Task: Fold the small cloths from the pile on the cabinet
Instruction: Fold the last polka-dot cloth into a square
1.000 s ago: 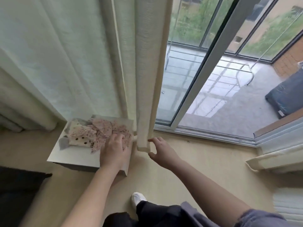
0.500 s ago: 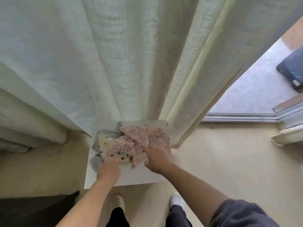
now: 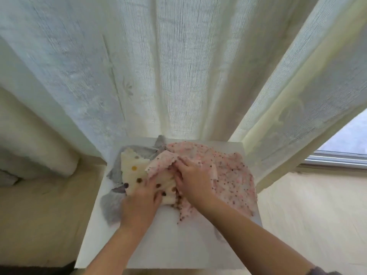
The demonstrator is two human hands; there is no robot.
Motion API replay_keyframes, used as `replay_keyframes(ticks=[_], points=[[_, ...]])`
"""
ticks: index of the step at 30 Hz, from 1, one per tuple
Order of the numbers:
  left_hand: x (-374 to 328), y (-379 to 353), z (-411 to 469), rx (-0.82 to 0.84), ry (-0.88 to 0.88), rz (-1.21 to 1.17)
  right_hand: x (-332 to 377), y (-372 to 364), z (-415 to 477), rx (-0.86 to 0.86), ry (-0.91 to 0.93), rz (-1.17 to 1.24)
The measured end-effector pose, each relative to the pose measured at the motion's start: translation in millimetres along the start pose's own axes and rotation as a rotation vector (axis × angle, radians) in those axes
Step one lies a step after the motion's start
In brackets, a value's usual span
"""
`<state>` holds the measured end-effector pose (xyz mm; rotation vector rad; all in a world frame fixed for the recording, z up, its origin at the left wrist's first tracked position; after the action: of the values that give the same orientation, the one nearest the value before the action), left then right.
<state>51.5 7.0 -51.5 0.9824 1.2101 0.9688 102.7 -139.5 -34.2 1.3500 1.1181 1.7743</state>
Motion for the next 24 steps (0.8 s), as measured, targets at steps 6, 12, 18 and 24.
replay_keyframes(ticks=[6, 12, 18, 24], points=[[0, -10, 15, -0.327, 0.015, 0.088, -17, -10, 10, -0.049, -0.04, 0.035], [6, -8, -1, -0.693, -0.097, -0.301, -36, -1, 16, -0.055, -0.113, 0.451], [3, 5, -5, -0.857, -0.334, -0.548, -28, -2, 1, -0.003, -0.063, 0.462], [14, 25, -15, -0.937, -0.224, -0.917, -6, -14, -18, 0.115, 0.115, 0.083]])
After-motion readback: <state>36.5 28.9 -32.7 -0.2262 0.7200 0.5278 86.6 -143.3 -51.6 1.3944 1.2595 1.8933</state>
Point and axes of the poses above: each hand's wrist, its own z-axis towards the middle knuckle, its own y-axis out of the back of the hand, x = y × z, the point moved 4 cm from there along z, towards the middle knuckle, and after that the axes turned 4 degrees about x, right-handed, at the moved point
